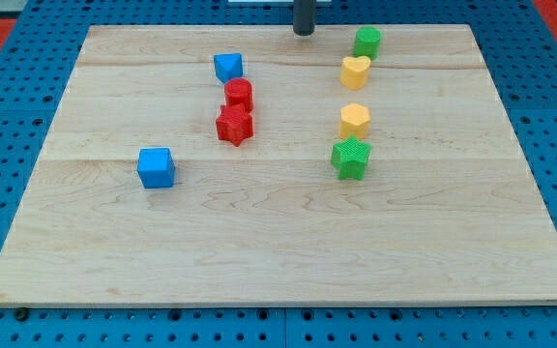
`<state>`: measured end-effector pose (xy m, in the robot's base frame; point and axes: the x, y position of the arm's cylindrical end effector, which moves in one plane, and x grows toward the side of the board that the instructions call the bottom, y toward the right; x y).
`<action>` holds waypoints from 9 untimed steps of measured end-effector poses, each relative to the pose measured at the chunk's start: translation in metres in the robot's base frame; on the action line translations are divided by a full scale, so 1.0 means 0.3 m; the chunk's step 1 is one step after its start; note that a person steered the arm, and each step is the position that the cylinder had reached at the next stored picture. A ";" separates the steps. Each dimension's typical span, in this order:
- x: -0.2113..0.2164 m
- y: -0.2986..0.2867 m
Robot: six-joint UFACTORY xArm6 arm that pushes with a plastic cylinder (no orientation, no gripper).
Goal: Move your arm in between the yellow heart and blue triangle
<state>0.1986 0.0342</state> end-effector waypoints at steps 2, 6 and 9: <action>0.117 0.028; 0.249 -0.025; 0.316 -0.023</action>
